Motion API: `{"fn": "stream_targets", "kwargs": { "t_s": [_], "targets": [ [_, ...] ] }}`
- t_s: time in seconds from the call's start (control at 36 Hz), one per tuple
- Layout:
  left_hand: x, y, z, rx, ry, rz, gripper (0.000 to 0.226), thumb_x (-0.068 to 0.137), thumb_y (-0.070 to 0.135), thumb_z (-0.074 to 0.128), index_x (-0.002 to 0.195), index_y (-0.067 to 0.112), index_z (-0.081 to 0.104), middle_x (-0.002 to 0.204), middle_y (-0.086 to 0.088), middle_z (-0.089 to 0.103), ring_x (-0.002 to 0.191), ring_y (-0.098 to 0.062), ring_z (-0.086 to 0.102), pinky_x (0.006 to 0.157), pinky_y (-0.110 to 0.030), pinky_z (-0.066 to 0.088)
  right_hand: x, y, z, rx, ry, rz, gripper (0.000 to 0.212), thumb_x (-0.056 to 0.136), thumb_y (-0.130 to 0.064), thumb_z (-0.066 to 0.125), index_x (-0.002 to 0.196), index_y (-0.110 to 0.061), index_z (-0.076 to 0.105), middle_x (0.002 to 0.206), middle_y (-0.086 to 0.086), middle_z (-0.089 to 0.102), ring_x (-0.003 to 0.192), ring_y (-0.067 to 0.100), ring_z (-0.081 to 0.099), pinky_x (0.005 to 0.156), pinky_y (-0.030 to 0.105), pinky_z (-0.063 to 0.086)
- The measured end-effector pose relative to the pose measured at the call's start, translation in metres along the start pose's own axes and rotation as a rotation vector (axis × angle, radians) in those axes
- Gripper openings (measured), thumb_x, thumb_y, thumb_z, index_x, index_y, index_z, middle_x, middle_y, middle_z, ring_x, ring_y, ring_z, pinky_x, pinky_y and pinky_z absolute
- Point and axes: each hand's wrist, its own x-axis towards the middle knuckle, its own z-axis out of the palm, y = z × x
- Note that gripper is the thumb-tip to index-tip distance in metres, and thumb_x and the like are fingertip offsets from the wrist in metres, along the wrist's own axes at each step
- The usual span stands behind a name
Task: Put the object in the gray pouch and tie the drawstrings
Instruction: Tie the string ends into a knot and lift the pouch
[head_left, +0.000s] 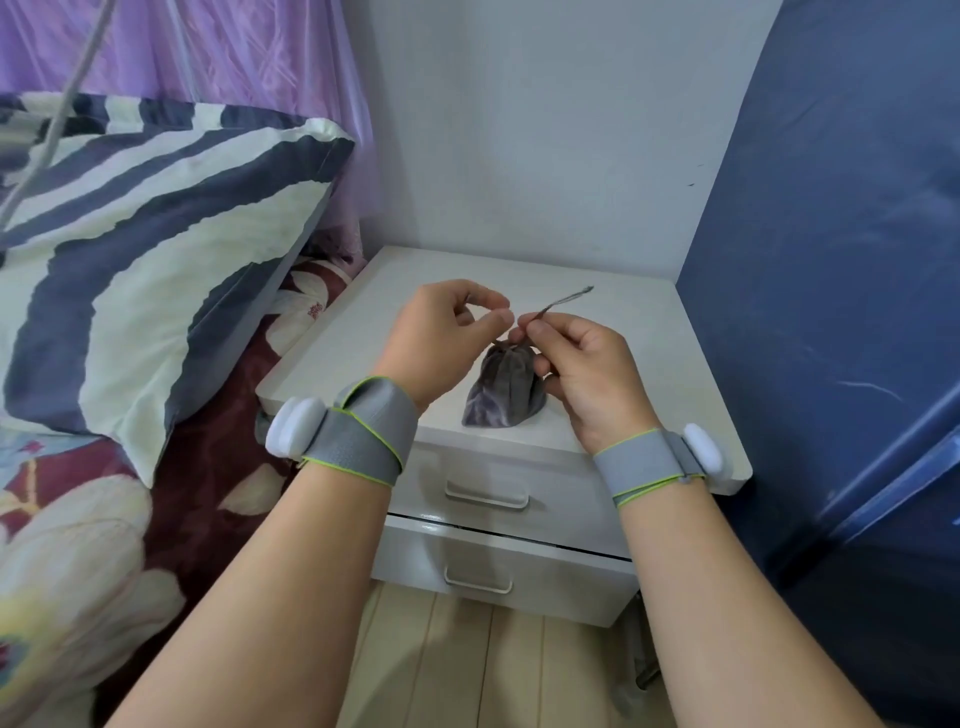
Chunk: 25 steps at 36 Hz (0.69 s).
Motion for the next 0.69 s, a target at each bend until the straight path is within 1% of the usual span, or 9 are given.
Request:
{"fn": "stream_targets", "kwargs": {
  "t_s": [0.06, 0.14, 0.25, 0.31, 0.36, 0.5, 0.58, 0.64, 0.69],
  "targets": [
    [-0.002, -0.004, -0.002, 0.098, -0.049, 0.017, 0.010, 0.083, 0.026, 0.073, 0.091, 0.019, 0.073, 0.040, 0.012, 0.031, 0.038, -0.006, 0.030, 0.050, -0.025, 0.028, 0.001, 0.001, -0.001, 0.062, 0.017, 0.027, 0.015, 0.093, -0.007, 0.057, 0.088, -0.011, 0.070, 0.077, 0.002, 0.068, 0.047, 0.005, 0.043, 0.042, 0.013, 0.035],
    [-0.005, -0.006, -0.004, 0.249, -0.112, 0.055, 0.001, 0.084, 0.024, 0.072, 0.083, 0.024, 0.072, 0.045, 0.009, 0.031, 0.038, -0.006, 0.033, 0.049, -0.025, 0.027, 0.002, 0.003, -0.002, 0.091, 0.028, 0.048, 0.014, 0.093, -0.007, 0.058, 0.088, -0.011, 0.070, 0.078, 0.004, 0.067, 0.048, 0.006, 0.041, 0.041, 0.013, 0.033],
    [-0.005, -0.008, -0.008, 0.350, -0.126, 0.075, 0.007, 0.085, 0.024, 0.070, 0.078, 0.024, 0.069, 0.047, 0.008, 0.033, 0.038, -0.004, 0.036, 0.047, -0.023, 0.025, 0.002, 0.003, -0.003, 0.115, 0.047, 0.058, 0.012, 0.092, -0.008, 0.060, 0.088, -0.011, 0.071, 0.076, 0.003, 0.067, 0.047, 0.005, 0.041, 0.040, 0.013, 0.033],
    [-0.004, -0.010, -0.009, 0.372, -0.120, 0.077, 0.011, 0.085, 0.024, 0.070, 0.075, 0.024, 0.068, 0.047, 0.008, 0.035, 0.039, -0.003, 0.038, 0.046, -0.021, 0.026, 0.002, 0.003, -0.002, 0.121, 0.050, 0.058, 0.012, 0.092, -0.007, 0.060, 0.087, -0.010, 0.071, 0.074, 0.003, 0.067, 0.046, 0.005, 0.041, 0.041, 0.014, 0.034],
    [-0.004, -0.012, -0.009, 0.387, -0.106, 0.077, 0.012, 0.086, 0.023, 0.070, 0.074, 0.023, 0.067, 0.046, 0.008, 0.039, 0.040, -0.005, 0.039, 0.043, -0.016, 0.027, 0.002, 0.004, -0.001, 0.118, 0.042, 0.053, 0.012, 0.092, -0.007, 0.060, 0.087, -0.010, 0.071, 0.074, 0.003, 0.066, 0.045, 0.005, 0.041, 0.042, 0.014, 0.034],
    [-0.004, -0.014, -0.001, 0.411, -0.034, 0.069, 0.011, 0.086, 0.022, 0.068, 0.075, 0.019, 0.067, 0.050, 0.006, 0.041, 0.047, -0.008, 0.038, 0.043, -0.013, 0.030, 0.002, 0.005, -0.002, 0.096, 0.036, 0.037, 0.014, 0.092, -0.006, 0.059, 0.086, -0.011, 0.070, 0.072, 0.002, 0.065, 0.043, 0.005, 0.040, 0.041, 0.015, 0.033],
    [-0.004, -0.017, 0.003, 0.412, -0.008, 0.045, 0.011, 0.087, 0.023, 0.068, 0.078, 0.017, 0.069, 0.053, 0.007, 0.043, 0.051, -0.007, 0.041, 0.045, -0.015, 0.026, 0.001, 0.005, -0.003, 0.098, 0.027, 0.032, 0.014, 0.093, -0.004, 0.057, 0.086, -0.009, 0.068, 0.071, 0.003, 0.064, 0.041, 0.005, 0.038, 0.040, 0.015, 0.030],
    [-0.003, -0.018, 0.004, 0.403, 0.013, 0.035, 0.011, 0.086, 0.024, 0.068, 0.080, 0.014, 0.072, 0.054, 0.006, 0.045, 0.052, -0.008, 0.043, 0.048, -0.020, 0.028, 0.000, 0.005, -0.003, 0.096, 0.021, 0.030, 0.014, 0.093, -0.004, 0.057, 0.086, -0.009, 0.068, 0.071, 0.003, 0.063, 0.041, 0.005, 0.037, 0.040, 0.015, 0.030],
    [-0.004, -0.017, 0.005, 0.410, 0.029, 0.037, 0.012, 0.085, 0.026, 0.069, 0.081, 0.016, 0.073, 0.055, 0.007, 0.044, 0.053, -0.007, 0.043, 0.048, -0.021, 0.027, 0.000, 0.005, -0.003, 0.098, 0.020, 0.032, 0.013, 0.093, -0.005, 0.058, 0.086, -0.009, 0.069, 0.071, 0.003, 0.063, 0.041, 0.006, 0.037, 0.040, 0.016, 0.029]
  ]
}}
